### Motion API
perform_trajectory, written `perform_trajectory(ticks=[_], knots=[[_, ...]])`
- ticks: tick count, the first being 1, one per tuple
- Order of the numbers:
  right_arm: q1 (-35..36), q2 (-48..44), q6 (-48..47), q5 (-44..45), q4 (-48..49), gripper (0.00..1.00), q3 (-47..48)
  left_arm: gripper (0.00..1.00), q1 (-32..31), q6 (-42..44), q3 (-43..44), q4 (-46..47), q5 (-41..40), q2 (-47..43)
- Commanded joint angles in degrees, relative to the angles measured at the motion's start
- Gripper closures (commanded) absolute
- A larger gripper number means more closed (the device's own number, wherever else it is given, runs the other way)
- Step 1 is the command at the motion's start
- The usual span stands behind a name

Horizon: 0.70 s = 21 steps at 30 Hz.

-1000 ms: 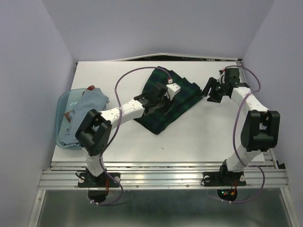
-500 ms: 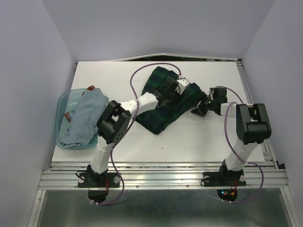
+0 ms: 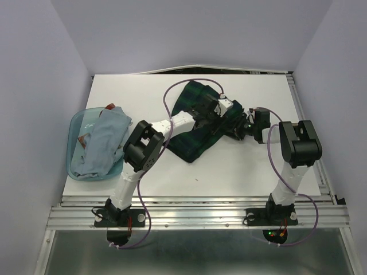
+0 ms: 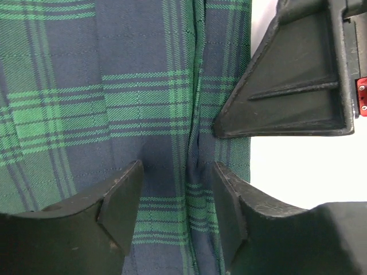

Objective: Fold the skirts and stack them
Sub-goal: Fold the skirt

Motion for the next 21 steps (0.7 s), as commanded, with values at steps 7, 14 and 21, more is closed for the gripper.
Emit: perform_trajectory(ticks=[7, 14, 21], knots=[[0.42, 3.89, -1.26, 4.43, -0.93, 0.79, -2.59, 0.67, 0.04, 2.74, 5.19, -1.05, 0.69, 2.19], [0.95, 4.77, -1.18, 3.99, -0.67, 0.99, -2.23, 1.0, 0.04, 2.56, 6.07, -2.89, 2.27, 0.53], [0.95, 4.42, -0.65, 4.16, 0.21, 0.99, -2.94, 1.0, -0.05, -1.74, 8.53, -7.28, 6.13, -0.62]])
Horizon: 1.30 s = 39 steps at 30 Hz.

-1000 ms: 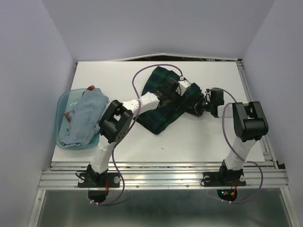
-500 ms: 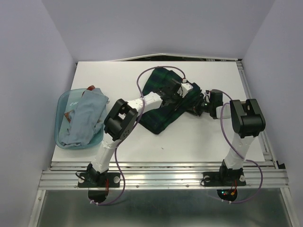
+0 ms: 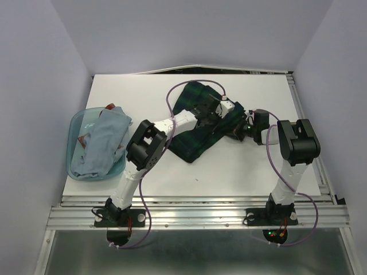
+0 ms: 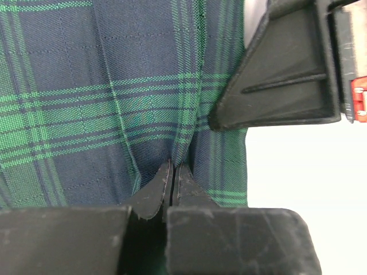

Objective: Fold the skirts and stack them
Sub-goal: Fold the skirt

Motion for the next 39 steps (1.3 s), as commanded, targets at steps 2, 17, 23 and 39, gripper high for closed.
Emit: perform_trajectory(ticks=[2, 17, 23, 39], knots=[[0.93, 2.08, -1.55, 4.29, -2.8, 0.99, -2.17, 1.0, -0.05, -4.35, 5.26, -3.6, 4.85, -3.72], [1.46, 1.47, -1.37, 4.47, -2.19, 0.99, -2.88, 1.0, -0.58, -7.52, 7.1, -3.51, 7.93, -0.82], [1.98, 1.29, -1.63, 4.82, -2.27, 0.99, -3.14, 1.0, -0.93, -8.66, 9.83, -4.91, 8.81, -0.64], [1.98, -0.2, -3.12, 4.3, -4.38, 0.82, -2.09, 0.98, -0.58, -10.84, 7.81, -5.27, 12.67, 4.1]])
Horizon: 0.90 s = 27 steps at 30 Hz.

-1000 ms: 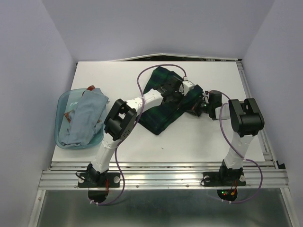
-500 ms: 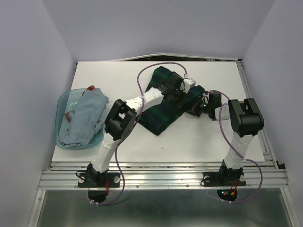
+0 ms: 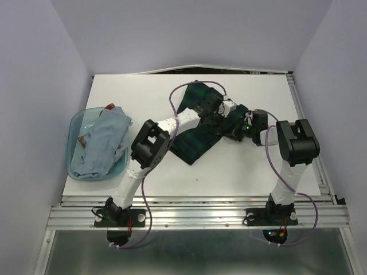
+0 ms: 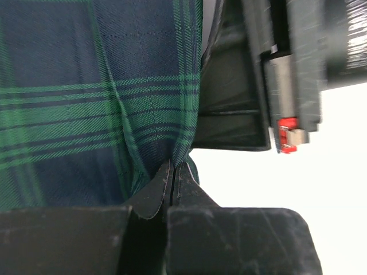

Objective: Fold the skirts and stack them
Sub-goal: Fold the skirt

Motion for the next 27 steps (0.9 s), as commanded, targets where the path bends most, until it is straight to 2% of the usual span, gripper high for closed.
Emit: perform_trajectory(ticks=[1, 3, 5, 6, 7, 8, 9, 11, 12, 14, 16, 21, 23, 27], knots=[[0.89, 0.12, -3.45, 2.96, -7.02, 0.77, -0.97, 0.96, -0.38, -2.6, 0.48, 0.68, 4.57, 0.71], [0.89, -0.49, -6.07, 1.47, -9.22, 0.68, -0.18, 0.93, 0.06, -3.12, 0.4, 0.94, 5.18, 0.98], [0.89, -2.5, -7.93, 0.94, -12.37, 0.63, 0.26, 0.85, 1.11, -3.91, 0.13, 1.38, 7.55, 0.98], [0.89, -3.3, -9.76, 0.85, -13.27, 0.61, 0.26, 0.77, 1.46, -4.0, 0.13, 1.47, 9.04, 0.8], [0.89, -4.0, -10.56, 0.76, -14.32, 0.56, 0.26, 0.74, 2.25, -4.18, -0.21, 1.73, 9.75, 0.54], [0.89, -4.79, -11.18, 0.76, -16.07, 0.55, 0.09, 0.71, 2.61, -4.27, -0.57, 1.99, 10.37, -0.33], [0.89, -6.1, -12.41, 0.76, -16.87, 0.49, -0.09, 0.66, 2.96, -4.36, -0.83, 2.52, 11.42, -0.78], [0.89, -7.17, -13.12, 0.59, -19.32, 0.47, 0.08, 0.64, 3.75, -4.7, -1.79, 4.09, 13.35, -2.79], [0.37, -7.69, -13.47, 0.06, -19.86, 0.42, 0.17, 0.63, 3.93, -4.97, -2.24, 4.63, 14.41, -3.58], [0.36, -9.8, -13.47, -0.38, -21.53, 0.39, 0.26, 0.6, 4.1, -5.93, -4.25, 6.99, 17.04, -6.31], [-0.16, -12.78, -12.77, -0.38, -21.62, 0.3, -0.26, 0.58, 4.19, -7.51, -6.45, 8.84, 19.5, -8.94], [-0.16, -15.87, -6.9, 1.99, -18.73, 0.22, -1.14, 0.55, 4.63, -10.42, -10.23, 13.06, 21.88, -13.17], [-0.16, -14.21, -4.7, 1.99, -14.69, 0.21, -1.76, 0.52, 4.98, -12.7, -13.13, 16.49, 23.2, -15.71], [0.45, -8.86, -1.87, 1.64, -11.43, 0.22, -1.15, 0.5, 5.51, -11.83, -14.02, 15.37, 22.86, -18.88]])
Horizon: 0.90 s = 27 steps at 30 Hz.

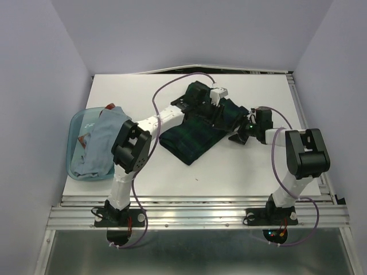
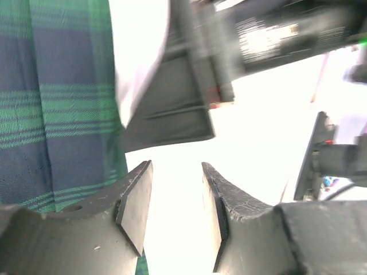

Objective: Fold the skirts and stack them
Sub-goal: Fold the skirt

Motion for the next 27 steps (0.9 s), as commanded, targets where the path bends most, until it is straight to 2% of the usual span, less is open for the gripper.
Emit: perform_trajectory(ticks=[1, 3, 7, 9, 10, 12, 13, 14, 15, 16, 17, 18, 22, 27], knots=[[1.1, 4.55, 3.22, 1.4, 5.14, 0.22, -0.18, 0.49, 1.29, 0.54, -0.86, 1.33, 1.29, -7.56], [1.72, 6.49, 3.57, 1.75, 6.1, 0.22, 0.08, 0.49, 2.08, 2.47, -1.3, -0.79, 0.14, -9.06], [2.34, 10.52, 5.24, 1.93, 9.53, 0.22, 1.57, 0.49, 4.89, 9.42, -4.71, -6.06, -7.4, -13.19], [2.96, 11.68, 4.37, 2.19, 9.71, 0.26, 2.98, 0.49, 6.82, 14.84, -6.83, -8.17, -10.58, -15.74], [2.96, 12.38, 2.71, 2.28, 8.58, 0.39, 3.42, 0.49, 7.53, 16.79, -8.92, -8.88, -13.29, -17.4], [2.96, 13.0, -1.41, 2.81, 5.16, 0.56, 4.91, 0.5, 9.11, 21.62, -10.87, -11.6, -16.73, -18.9], [2.96, 13.61, -7.44, 3.24, 0.27, 0.69, 7.35, 0.52, 9.64, 27.39, -13.32, -13.0, -19.09, -20.65], [2.96, 14.22, -10.9, 3.51, -2.91, 0.75, 9.21, 0.53, 10.25, 30.23, -14.91, -13.27, -19.73, -21.71], [2.96, 14.93, -17.8, 3.77, -5.64, 0.86, 11.05, 0.54, 11.48, 33.3, -16.4, -13.71, -20.25, -22.59], [2.35, 15.63, -20.66, 4.38, -8.28, 0.92, 15.07, 0.56, 12.01, 38.64, -19.29, -14.15, -20.69, -23.38], [2.34, 17.03, -23.12, 5.35, -13.53, 0.96, 16.77, 0.57, 12.45, 40.44, -20.62, -14.24, -21.13, -24.43], [2.34, 17.56, -25.58, 5.71, -14.8, 0.99, 18.26, 0.59, 12.72, 41.76, -21.59, -14.42, -21.75, -24.62], [1.64, 21.08, -34.72, 5.1, -21.48, 0.99, 26.26, 0.7, 12.81, 43.62, -23.62, -15.74, -21.67, -21.9], [1.64, 24.6, -37.65, 5.53, -27.46, 0.99, 34.35, 0.76, 11.41, 42.04, -26.34, -14.68, -20.17, -16.63]])
